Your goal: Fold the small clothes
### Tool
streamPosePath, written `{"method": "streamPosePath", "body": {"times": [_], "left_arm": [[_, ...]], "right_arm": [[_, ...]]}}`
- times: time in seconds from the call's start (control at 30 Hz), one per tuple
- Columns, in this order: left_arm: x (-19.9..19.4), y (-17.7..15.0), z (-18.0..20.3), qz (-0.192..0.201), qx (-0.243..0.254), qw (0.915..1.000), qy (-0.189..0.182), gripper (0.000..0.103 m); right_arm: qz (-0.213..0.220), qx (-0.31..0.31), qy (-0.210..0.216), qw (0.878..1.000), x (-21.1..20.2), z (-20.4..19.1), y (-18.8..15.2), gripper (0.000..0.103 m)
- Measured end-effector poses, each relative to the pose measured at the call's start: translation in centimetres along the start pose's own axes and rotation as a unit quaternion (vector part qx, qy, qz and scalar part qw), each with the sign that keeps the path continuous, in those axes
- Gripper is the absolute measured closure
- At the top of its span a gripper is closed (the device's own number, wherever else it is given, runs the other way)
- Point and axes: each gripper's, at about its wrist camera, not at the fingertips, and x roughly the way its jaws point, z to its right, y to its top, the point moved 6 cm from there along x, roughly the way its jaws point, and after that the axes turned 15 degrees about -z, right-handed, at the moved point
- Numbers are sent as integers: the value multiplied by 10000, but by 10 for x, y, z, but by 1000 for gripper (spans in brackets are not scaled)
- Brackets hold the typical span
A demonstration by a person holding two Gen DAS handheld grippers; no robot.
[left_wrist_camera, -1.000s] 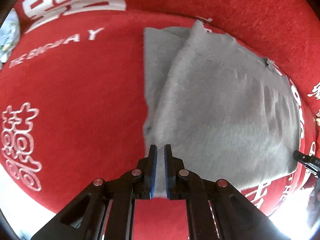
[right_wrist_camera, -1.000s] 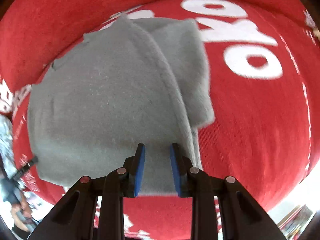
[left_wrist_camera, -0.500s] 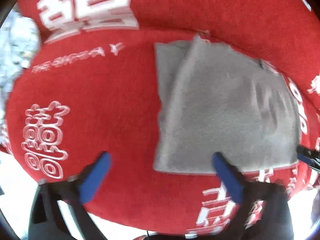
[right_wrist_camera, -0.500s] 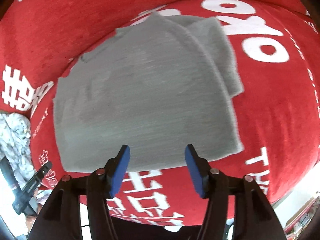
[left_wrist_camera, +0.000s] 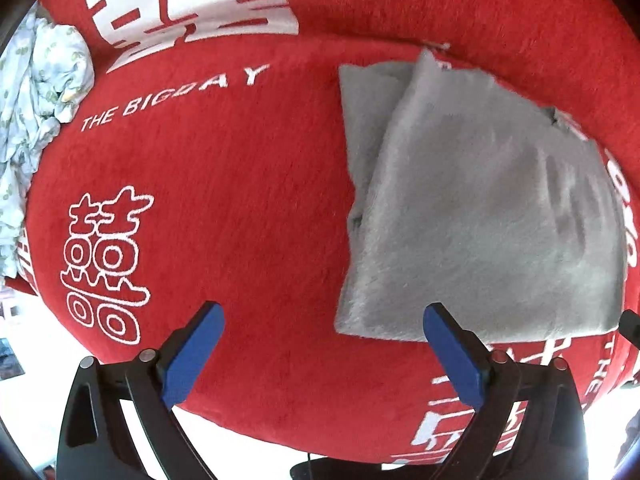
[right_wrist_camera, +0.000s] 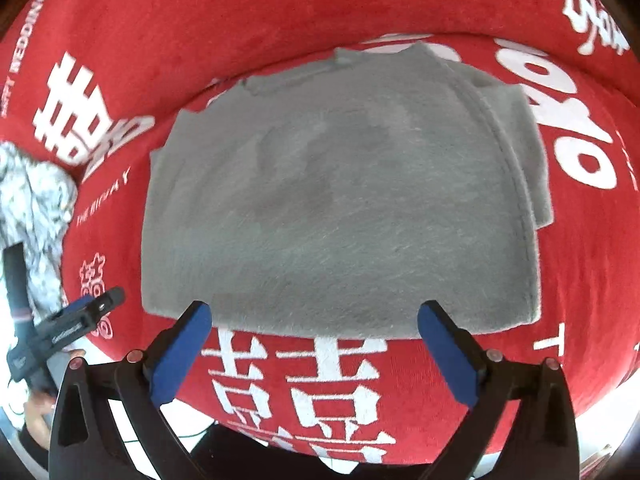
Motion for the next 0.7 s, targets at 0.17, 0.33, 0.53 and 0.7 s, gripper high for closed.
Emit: {"method": "streamPosePath", "body": {"times": [0.17, 0.33, 0.53, 0.7], "left_arm": [[2, -3, 7, -98, 189, 9996, -177, 2], [2, 0, 13, -157, 239, 9992, -264, 2], [5, 11, 17, -147, 309, 9990, -274, 2], [10, 19, 18, -185, 264, 9990, -314, 2]], "right_arm": [[-221, 320, 412, 9984, 7, 7, -6, 0], [-286, 756, 691, 9943, 9, 22, -7, 0], [-303, 976, 849, 9911, 8, 30, -7, 0], [-321, 1186, 1108, 9862, 12, 37, -12, 0]]}}
